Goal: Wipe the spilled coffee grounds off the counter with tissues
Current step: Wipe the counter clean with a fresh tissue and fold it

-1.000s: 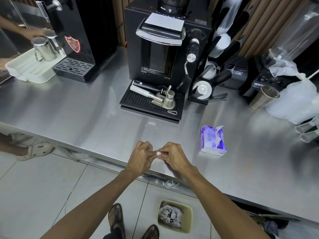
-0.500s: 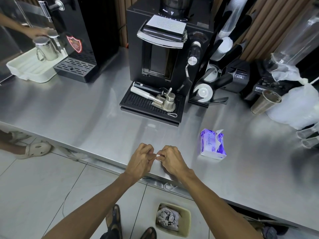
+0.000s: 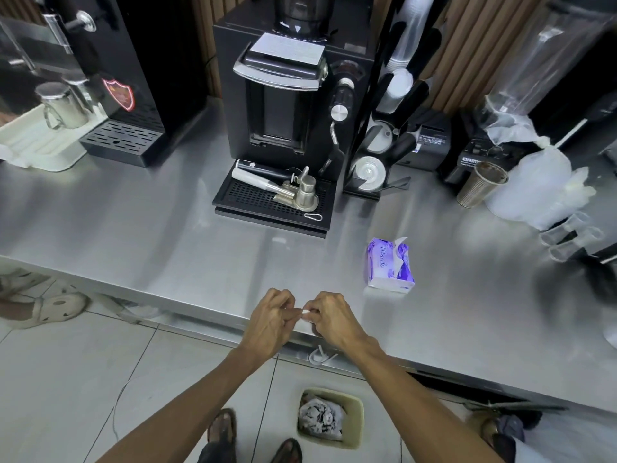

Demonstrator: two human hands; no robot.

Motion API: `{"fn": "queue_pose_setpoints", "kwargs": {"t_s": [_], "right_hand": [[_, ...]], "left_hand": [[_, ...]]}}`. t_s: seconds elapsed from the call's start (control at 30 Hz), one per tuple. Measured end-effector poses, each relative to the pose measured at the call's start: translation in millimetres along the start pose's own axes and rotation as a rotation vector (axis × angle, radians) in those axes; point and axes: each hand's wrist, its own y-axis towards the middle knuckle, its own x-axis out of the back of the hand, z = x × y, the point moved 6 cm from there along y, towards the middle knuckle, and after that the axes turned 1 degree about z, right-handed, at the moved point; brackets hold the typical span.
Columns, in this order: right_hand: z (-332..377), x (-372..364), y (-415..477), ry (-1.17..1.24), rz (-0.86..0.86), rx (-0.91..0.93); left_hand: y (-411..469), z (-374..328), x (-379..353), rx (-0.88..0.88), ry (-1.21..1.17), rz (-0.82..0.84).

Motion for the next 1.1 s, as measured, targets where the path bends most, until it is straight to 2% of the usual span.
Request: {"fn": "queue_pose_setpoints", "kwargs": {"t_s": [0.33,0.4,0.5,0.57,0.67,0.8,0.87,1.03,1.1], "right_hand": [[-23,-3,-57,0.111,-0.138,-0.097],[-25,-1,-74,0.117,-0.157,-0.125],[-36,0,-112,0.203,-0.271,-0.215],[-44,-4,-140,0.241,-0.371,-0.269],[-65,-26,-173,0.325,-0.415,-0.384],[-92,-60,-197,0.318,-0.451,-0.477],[-109,-80,-203,0.317,-0.488,-0.501],[-192,-172,-204,0.397,-0.492,-0.702],[-225,-213,-197,0.365,-0.486,-0.717]], "left_hand": [[-16,-25,-27,-0.030,-0.241,0.103],[-20,-39,-29,-0.040,-0.227,0.119],[-34,-58,-36,0.003,-0.286,0.143],[-42,-72,-49,-0.043,-0.311,0.180],[-57,-86,-80,-0.094,-0.345,0.282],[-76,-81,-130,0.091,-0.453,0.435],[-86,-78,-163,0.103,-0.432,0.514],[-113,-51,-262,0.121,-0.386,0.601],[-129,-30,-312,0.117,-0.397,0.625]]}}
